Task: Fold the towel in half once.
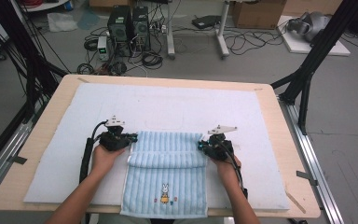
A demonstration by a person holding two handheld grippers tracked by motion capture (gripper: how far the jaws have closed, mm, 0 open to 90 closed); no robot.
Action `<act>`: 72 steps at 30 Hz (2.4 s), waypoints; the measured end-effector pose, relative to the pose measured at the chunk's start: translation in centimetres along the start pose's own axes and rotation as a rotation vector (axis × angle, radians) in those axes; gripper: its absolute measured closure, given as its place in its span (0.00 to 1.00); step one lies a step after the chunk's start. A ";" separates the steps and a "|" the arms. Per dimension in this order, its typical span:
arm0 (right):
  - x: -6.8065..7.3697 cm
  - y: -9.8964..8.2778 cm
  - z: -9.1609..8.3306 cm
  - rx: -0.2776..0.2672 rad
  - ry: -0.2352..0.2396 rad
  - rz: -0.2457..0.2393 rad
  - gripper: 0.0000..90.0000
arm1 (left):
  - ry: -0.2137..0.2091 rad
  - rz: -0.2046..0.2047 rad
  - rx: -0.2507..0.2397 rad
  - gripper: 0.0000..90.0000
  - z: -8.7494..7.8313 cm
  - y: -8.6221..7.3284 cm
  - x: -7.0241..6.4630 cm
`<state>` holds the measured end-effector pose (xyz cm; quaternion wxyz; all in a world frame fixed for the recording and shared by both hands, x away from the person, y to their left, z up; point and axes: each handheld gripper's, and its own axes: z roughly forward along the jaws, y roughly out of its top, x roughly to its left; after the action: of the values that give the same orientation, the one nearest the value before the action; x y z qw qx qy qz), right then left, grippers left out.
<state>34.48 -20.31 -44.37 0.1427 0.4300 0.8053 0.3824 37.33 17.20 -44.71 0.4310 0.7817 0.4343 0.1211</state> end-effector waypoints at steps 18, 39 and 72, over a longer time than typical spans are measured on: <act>-4.0 4.4 2.5 -0.056 -0.118 0.062 0.95 | -0.056 -0.063 -0.077 0.96 4.0 5.0 4.0; -3.5 3.8 0.3 -0.088 -0.088 0.081 0.57 | -0.176 -0.028 -0.055 0.65 2.2 3.1 2.8; -4.2 2.1 1.4 -0.029 -0.011 0.144 0.90 | -0.235 0.044 -0.096 0.96 0.1 1.5 0.5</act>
<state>38.92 -22.26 -44.12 0.1257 0.4866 0.7659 0.4010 38.58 17.20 -43.68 0.5132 0.7782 0.3573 0.0586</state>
